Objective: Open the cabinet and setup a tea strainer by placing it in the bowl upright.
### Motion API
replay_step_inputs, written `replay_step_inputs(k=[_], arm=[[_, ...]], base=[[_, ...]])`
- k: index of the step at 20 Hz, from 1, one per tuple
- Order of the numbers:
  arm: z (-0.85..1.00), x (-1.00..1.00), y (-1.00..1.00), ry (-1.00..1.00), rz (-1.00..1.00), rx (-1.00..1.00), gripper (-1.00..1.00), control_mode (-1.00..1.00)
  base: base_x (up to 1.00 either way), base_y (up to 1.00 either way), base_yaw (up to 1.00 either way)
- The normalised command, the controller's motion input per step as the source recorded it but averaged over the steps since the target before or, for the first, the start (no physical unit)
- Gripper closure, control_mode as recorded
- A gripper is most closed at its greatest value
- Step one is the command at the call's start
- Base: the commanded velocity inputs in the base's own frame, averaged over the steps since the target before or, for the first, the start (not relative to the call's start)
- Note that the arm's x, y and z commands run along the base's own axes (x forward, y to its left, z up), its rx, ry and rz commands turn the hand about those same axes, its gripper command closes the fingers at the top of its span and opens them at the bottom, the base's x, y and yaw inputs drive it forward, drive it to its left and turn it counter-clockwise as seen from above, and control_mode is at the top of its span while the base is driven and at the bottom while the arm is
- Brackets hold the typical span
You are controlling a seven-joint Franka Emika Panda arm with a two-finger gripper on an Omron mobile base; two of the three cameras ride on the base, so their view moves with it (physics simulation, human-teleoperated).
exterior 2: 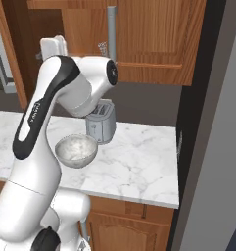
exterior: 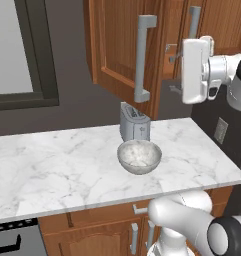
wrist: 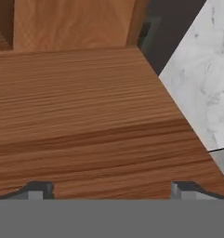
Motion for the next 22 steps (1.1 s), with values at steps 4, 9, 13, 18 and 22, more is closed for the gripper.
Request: replay_step_inputs(k=[4,9,13,18,22], arm=[[-0.01,0.33,0.37,0.06,0.12,0.0,-1.0,-1.0],[-0.02,0.27,0.49,0.09,0.09,0.0,-1.0,-1.0],[-0.07,0.21,0.43,0.09,0.07,0.0,-1.0,-1.0],[-0.08,0.17,0.52,0.09,0.06,0.0,-1.0,-1.0],[-0.06,0.04,0.6,0.07,0.04,0.0,-1.0,-1.0]], base=[[0.0,0.0,0.0],[0.0,0.0,0.0],[0.0,0.0,0.0],[0.0,0.0,0.0],[0.0,0.0,0.0]])
